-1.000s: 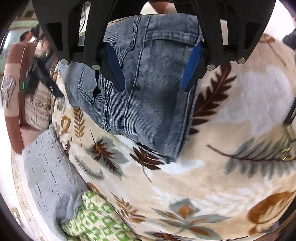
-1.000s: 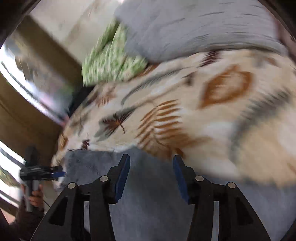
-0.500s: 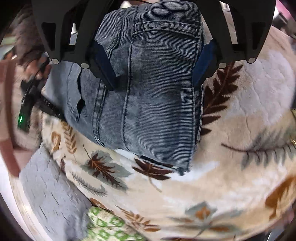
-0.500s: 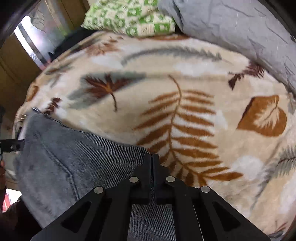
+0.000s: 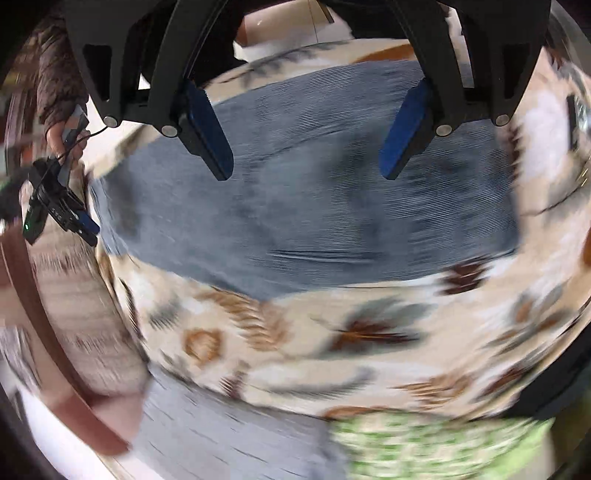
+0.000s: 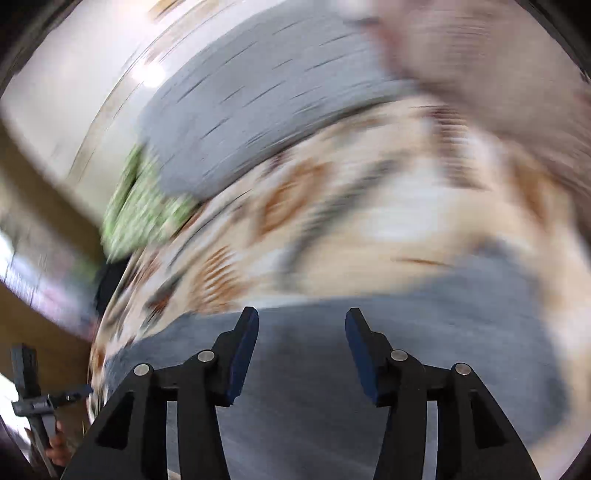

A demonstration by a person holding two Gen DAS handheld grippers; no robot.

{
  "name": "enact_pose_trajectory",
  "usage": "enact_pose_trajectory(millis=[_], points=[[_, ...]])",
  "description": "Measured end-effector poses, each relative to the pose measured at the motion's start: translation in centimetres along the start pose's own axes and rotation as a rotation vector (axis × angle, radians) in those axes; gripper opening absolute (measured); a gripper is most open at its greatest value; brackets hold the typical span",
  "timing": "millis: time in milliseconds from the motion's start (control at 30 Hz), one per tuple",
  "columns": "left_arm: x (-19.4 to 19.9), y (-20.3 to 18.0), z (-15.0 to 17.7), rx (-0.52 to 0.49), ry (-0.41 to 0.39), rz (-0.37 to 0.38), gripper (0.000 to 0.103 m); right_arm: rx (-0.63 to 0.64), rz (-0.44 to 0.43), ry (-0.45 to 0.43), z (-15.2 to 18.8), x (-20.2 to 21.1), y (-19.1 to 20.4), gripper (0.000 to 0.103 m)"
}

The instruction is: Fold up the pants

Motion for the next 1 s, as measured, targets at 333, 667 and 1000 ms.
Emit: enact_pose_trajectory(millis=[333, 667, 1000], points=[[-4.6, -21.3, -4.8, -0.33, 0.13, 0.028, 0.082, -0.418, -0.143, -0.204, 7.9, 11.0, -14.3, 0.057], [-9.8, -36.9, -9.7, -0.435, 0.189, 0.07, 0.082, -0.379, -0.327, -0.208, 9.0, 5.0, -13.5, 0.064], [-15.0, -42.5, -10.9, -0.637, 0.288, 0.129, 0.082, -0.353, -0.499, -0.237, 9.5, 4.2, -14.8, 0.06]])
Point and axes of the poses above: each gripper's, at about its wrist camera, not at the fingertips, and x roughly against the way its jaws point, y to its left, z to its underside, the point moved 1 cm from there along -x, roughly the way its jaws point, and after that the axes turned 12 degrees about -z, right-handed, at the moved point
